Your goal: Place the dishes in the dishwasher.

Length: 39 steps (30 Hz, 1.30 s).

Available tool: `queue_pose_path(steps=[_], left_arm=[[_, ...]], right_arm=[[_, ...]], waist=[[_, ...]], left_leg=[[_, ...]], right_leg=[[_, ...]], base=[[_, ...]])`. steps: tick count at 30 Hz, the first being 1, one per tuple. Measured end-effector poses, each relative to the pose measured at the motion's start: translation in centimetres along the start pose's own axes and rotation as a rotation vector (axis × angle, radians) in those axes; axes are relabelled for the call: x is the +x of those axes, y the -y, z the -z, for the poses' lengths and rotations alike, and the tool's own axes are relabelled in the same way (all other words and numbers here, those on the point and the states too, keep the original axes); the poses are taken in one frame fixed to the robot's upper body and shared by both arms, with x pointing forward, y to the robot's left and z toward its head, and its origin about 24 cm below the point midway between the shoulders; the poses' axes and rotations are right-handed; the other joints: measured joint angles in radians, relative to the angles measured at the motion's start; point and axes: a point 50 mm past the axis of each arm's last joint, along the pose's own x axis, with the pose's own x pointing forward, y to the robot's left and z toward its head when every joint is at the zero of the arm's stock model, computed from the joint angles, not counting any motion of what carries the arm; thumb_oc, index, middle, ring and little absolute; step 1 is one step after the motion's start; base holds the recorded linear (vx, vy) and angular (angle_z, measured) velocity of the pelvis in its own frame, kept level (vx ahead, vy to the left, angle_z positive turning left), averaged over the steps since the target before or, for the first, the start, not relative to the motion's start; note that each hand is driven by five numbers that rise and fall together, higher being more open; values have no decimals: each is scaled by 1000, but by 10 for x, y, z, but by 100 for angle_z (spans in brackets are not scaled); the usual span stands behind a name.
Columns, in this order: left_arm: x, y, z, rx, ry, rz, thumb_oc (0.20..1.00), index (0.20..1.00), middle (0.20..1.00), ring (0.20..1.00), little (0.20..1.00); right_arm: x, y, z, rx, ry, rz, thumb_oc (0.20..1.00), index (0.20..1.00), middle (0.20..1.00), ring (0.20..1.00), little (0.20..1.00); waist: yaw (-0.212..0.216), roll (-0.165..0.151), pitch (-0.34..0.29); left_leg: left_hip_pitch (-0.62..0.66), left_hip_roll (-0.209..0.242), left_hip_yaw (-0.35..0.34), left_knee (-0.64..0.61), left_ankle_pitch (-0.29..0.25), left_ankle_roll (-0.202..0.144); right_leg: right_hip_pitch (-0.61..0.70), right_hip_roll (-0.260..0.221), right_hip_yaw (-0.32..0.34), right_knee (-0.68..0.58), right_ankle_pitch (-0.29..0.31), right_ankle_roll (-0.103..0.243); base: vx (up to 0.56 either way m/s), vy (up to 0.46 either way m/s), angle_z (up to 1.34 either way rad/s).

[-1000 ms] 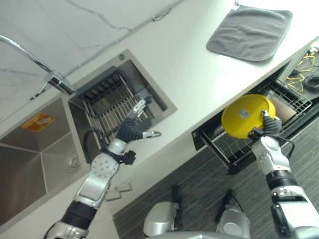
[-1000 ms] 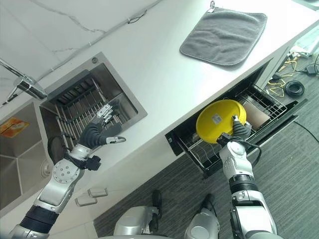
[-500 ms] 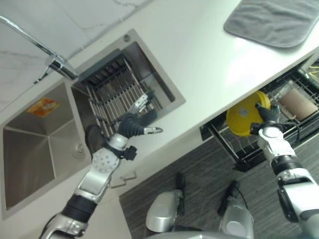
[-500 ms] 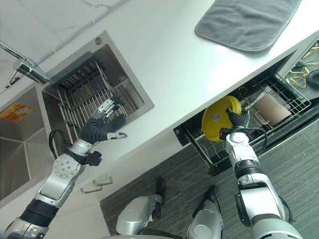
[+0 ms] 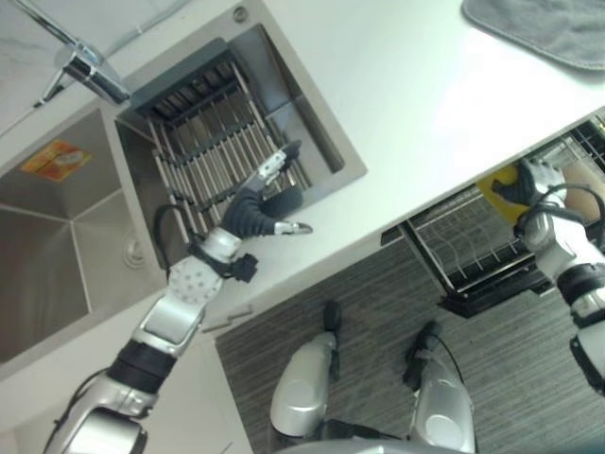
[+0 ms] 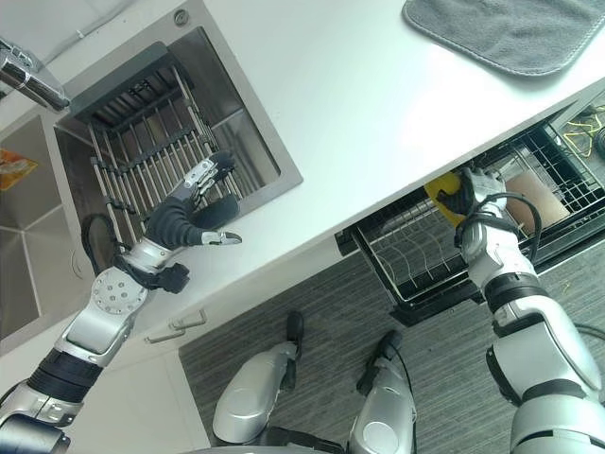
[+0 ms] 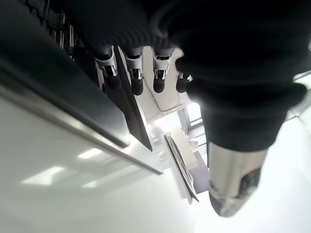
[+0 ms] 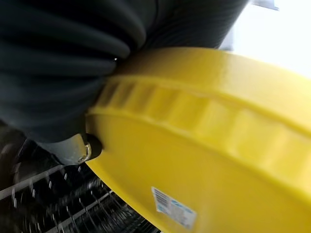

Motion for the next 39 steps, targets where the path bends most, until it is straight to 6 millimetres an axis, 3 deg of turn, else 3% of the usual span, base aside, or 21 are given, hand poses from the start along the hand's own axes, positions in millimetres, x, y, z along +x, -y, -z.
queue_pose_path(steps=[2,6,14,18,24,28,31,39], left_arm=[[0,-2,-1,13,1,5,1000,1000,1000,1000,1000],[2,-11,-4,56,12,22,1000,1000,1000,1000,1000],[11,-20,-6,58,43,30,1000,1000,1000,1000,1000],[23,-21,-11,48,89,57,1000,1000,1000,1000,1000],[26,-23,-23,56,169,37,1000,1000,1000,1000,1000],[29,-21,-29,59,210,26,1000,1000,1000,1000,1000],[29,-21,-35,58,241,7,1000,1000,1000,1000,1000],[27,-20,-39,48,257,-24,1000,1000,1000,1000,1000]], right_arm=[[1,4,-3,-79,62,1,200,200,200,200,200],[-3,4,-30,-378,389,-69,200,200,200,200,200],[-6,4,-43,-431,563,-71,200,200,200,200,200],[0,4,-36,-489,561,-27,200,200,200,200,200],[-2,6,-43,-493,581,182,200,200,200,200,200],[-1,12,-44,-483,522,384,200,200,200,200,200],[-3,19,-35,-535,422,559,200,200,200,200,200],[-4,26,-25,-597,351,660,200,200,200,200,200]], waist=[[0,-5,1],[3,-26,3],[10,-35,4],[14,-35,3],[25,-28,2],[27,4,-1],[28,6,-2],[30,13,-7]], left_leg=[[-12,0,0,1,0,0],[-22,7,-1,1,0,0],[-57,13,-10,16,3,-5],[-103,14,-28,28,12,-8],[-173,13,-26,42,23,-5],[-227,10,-27,54,31,-3],[-247,4,-24,53,37,0],[-270,-4,-23,52,42,5]], right_leg=[[-11,0,0,0,0,0],[-20,7,0,-1,1,-1],[-41,15,-2,-1,3,-4],[-77,16,-13,-1,11,-15],[-154,12,-1,17,21,-28],[-212,3,2,40,21,-33],[-240,-6,8,49,23,-35],[-266,-17,9,54,25,-34]], base=[[-12,-61,0],[-5,-75,0],[-10,-43,2],[-60,2,8],[-61,40,-3],[-85,42,1],[-82,99,0],[-43,33,1]])
